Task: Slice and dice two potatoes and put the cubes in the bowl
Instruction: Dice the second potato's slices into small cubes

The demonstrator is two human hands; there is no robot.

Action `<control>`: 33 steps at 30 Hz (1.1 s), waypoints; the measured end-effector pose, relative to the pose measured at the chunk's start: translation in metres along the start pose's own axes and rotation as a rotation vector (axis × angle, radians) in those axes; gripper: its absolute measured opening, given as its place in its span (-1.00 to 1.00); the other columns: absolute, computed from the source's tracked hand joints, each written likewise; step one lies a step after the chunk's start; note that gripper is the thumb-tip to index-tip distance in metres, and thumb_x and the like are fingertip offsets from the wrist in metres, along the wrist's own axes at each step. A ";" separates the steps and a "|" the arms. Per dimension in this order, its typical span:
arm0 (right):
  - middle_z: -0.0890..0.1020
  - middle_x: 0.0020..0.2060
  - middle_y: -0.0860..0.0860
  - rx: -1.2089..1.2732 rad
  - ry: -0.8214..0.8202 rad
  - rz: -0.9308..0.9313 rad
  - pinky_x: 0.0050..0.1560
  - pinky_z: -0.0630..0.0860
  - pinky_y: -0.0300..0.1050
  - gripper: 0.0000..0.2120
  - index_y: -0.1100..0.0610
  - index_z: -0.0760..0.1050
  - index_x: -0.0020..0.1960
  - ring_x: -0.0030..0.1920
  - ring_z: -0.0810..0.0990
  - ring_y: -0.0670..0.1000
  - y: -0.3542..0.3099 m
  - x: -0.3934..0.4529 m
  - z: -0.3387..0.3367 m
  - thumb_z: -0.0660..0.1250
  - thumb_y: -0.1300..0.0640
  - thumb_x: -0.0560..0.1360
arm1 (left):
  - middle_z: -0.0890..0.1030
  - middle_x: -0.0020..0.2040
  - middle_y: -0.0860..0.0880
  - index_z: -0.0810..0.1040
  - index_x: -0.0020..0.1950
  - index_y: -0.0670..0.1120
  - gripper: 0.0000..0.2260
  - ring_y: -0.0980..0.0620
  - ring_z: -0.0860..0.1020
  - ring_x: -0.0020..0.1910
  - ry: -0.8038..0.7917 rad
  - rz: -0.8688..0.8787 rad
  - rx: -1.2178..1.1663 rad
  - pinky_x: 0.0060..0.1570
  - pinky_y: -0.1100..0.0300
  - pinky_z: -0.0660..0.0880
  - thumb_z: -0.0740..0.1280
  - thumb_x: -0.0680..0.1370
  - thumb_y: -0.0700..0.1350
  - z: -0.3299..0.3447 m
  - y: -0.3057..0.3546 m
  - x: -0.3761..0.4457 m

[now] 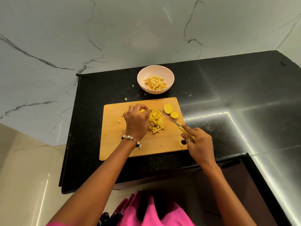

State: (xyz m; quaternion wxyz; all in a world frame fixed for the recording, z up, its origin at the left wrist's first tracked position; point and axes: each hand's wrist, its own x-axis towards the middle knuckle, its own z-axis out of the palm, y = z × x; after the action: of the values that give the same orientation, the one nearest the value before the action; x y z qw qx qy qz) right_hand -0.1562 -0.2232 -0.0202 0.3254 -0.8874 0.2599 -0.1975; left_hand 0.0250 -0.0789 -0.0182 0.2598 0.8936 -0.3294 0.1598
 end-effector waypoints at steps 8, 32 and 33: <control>0.64 -0.37 -0.07 0.315 0.028 0.284 -0.42 0.47 0.00 -0.80 0.13 0.65 -0.11 -0.50 0.42 -0.09 0.000 0.007 -0.014 0.27 0.12 0.57 | 0.42 0.35 0.05 0.37 0.41 0.08 -0.55 -0.01 0.31 0.33 -0.546 0.049 0.121 0.20 0.01 0.21 0.32 0.53 0.04 0.027 0.039 0.058; 0.69 -0.23 0.02 0.423 -0.009 0.275 -0.35 0.46 -0.06 -0.77 -0.03 0.61 -0.24 -0.41 0.47 -0.07 -0.034 0.008 0.015 0.30 0.11 0.56 | 0.66 -0.25 -0.13 0.60 -0.17 -0.21 -0.66 0.04 0.61 -0.32 -0.310 -0.631 -0.751 -0.41 0.25 0.43 0.19 0.62 -0.02 -0.032 -0.023 0.022; 0.68 -0.26 -0.01 0.425 -0.023 0.269 -0.35 0.44 -0.07 -0.77 0.00 0.62 -0.24 -0.43 0.45 -0.08 -0.039 0.007 0.019 0.30 0.11 0.56 | 0.65 -0.26 -0.14 0.59 -0.16 -0.23 -0.67 0.05 0.60 -0.34 -0.325 -0.671 -0.730 -0.42 0.25 0.43 0.21 0.61 -0.02 -0.036 -0.032 0.013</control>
State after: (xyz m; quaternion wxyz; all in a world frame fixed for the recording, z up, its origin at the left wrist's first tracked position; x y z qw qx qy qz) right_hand -0.1282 -0.1928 -0.0062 0.5311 -0.7587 0.3245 -0.1925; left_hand 0.0517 -0.0445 0.0063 0.5367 0.8146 -0.0951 -0.1982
